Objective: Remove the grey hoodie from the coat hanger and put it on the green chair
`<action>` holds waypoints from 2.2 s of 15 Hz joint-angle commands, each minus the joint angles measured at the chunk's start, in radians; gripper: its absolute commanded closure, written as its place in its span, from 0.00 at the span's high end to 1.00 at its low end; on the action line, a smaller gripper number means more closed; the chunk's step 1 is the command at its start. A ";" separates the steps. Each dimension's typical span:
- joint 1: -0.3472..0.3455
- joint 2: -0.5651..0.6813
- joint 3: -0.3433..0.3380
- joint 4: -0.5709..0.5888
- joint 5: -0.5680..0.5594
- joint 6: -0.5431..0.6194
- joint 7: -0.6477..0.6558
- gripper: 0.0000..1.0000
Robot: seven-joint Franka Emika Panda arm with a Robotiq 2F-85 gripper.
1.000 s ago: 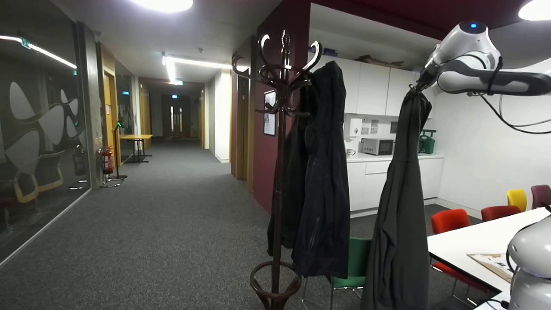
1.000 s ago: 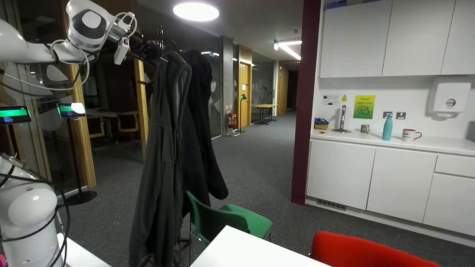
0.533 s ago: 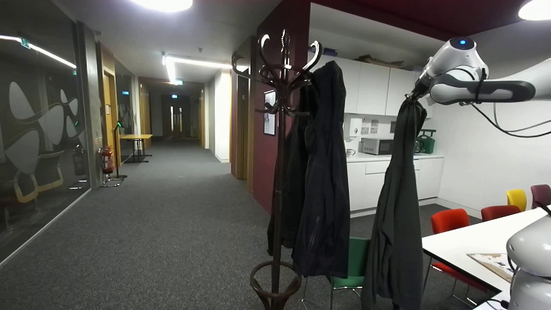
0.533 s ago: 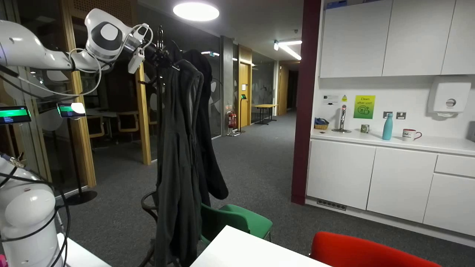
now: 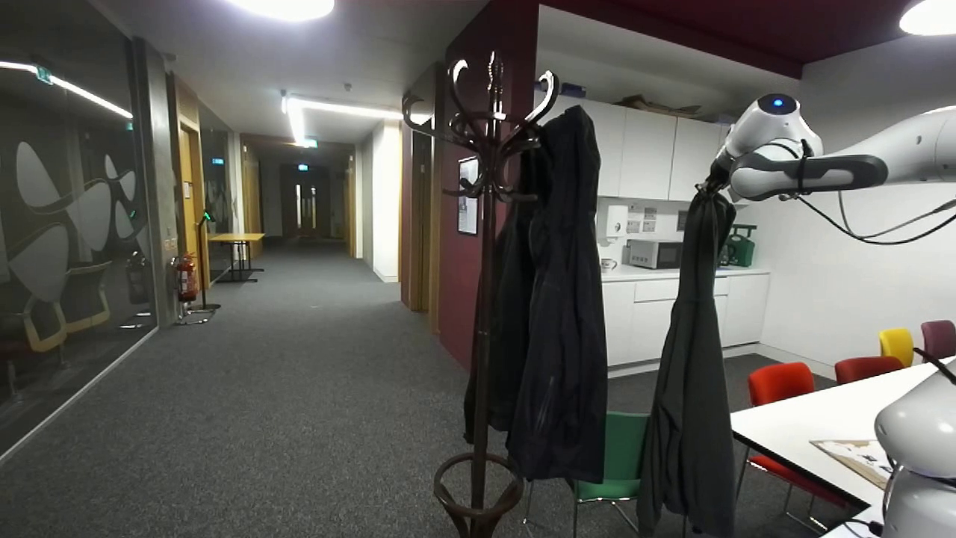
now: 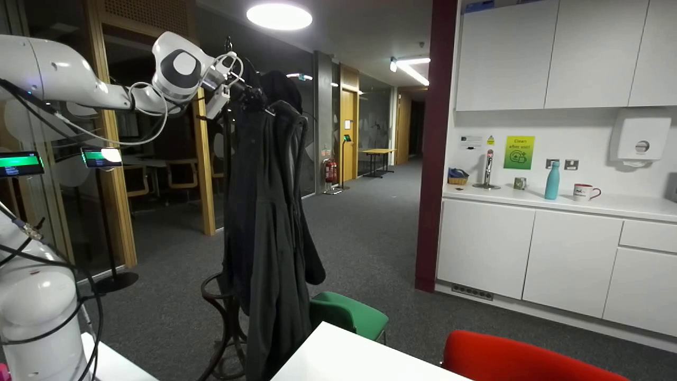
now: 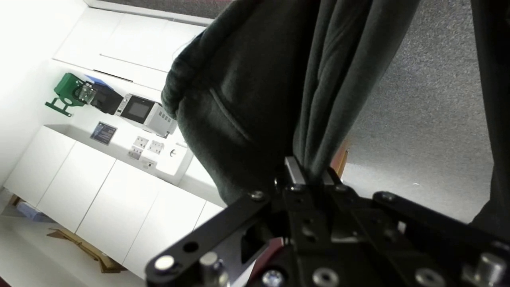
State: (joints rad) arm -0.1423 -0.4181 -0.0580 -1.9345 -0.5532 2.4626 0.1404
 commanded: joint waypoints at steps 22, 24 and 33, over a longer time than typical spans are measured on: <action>-0.098 0.249 0.013 0.239 -0.094 0.057 0.157 0.02; -0.096 0.302 0.007 0.303 -0.148 0.048 0.214 0.02; -0.045 0.473 0.014 0.395 -0.262 0.068 0.290 0.02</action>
State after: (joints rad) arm -0.1940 0.0036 -0.0511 -1.5969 -0.8098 2.4874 0.4352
